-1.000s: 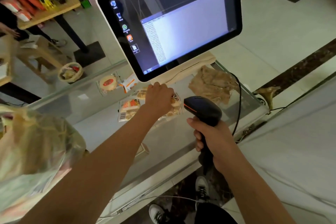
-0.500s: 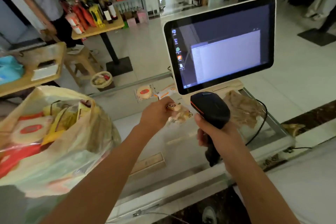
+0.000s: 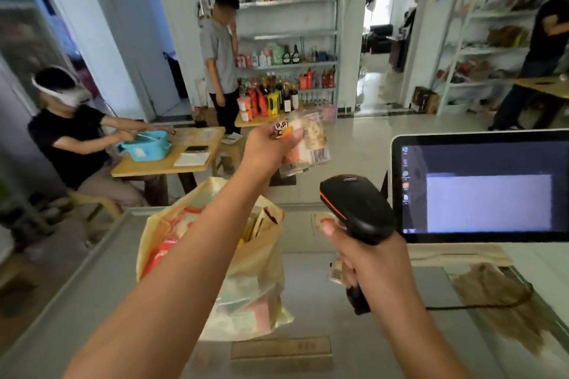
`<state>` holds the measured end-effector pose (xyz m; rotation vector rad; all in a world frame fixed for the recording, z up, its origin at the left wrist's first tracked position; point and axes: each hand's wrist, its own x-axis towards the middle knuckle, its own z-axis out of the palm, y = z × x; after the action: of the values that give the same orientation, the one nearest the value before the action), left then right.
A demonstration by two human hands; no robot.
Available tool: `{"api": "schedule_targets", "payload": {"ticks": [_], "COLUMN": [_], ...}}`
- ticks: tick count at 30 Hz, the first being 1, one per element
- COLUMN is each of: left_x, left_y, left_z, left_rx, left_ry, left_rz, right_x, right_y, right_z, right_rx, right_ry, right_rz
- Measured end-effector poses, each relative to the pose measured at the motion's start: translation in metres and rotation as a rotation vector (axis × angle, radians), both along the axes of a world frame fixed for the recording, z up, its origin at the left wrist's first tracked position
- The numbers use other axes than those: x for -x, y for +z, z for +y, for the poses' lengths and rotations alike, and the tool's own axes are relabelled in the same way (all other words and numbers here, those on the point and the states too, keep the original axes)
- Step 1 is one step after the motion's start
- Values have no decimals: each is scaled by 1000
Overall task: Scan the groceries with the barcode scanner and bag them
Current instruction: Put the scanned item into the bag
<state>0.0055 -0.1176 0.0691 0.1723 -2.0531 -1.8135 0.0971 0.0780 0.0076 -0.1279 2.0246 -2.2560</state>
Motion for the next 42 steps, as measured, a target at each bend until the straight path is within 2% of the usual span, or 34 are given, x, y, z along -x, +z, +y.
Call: {"api": "schedule_targets", "payload": {"ticks": [8, 16, 28, 33, 37, 39, 42], "left_x": [-2, -3, -7, -32, -63, -79, -101], "left_y": [14, 12, 10, 9, -12, -30, -63], "left_z": [-21, -16, -16, -37, -75, -92, -107], "left_rx": [13, 108, 75, 109, 316, 516, 910], "left_ry": [24, 33, -9, 44, 158, 202, 77], "left_rz": [-30, -4, -10, -26, -31, -63, -370], "right_x": [-8, -15, -14, -9, -7, -7, -8], "right_y": [4, 6, 3, -3, -12, -16, -19], "right_z": [-19, -15, -12, -22, -36, -43, -51], "right_rx": [-119, -131, -111, -123, -146, -134, -125], "right_ry": [-111, -105, -87, -30, 40, 61, 88], "right_rz": [48, 76, 62, 52, 45, 36, 7]}}
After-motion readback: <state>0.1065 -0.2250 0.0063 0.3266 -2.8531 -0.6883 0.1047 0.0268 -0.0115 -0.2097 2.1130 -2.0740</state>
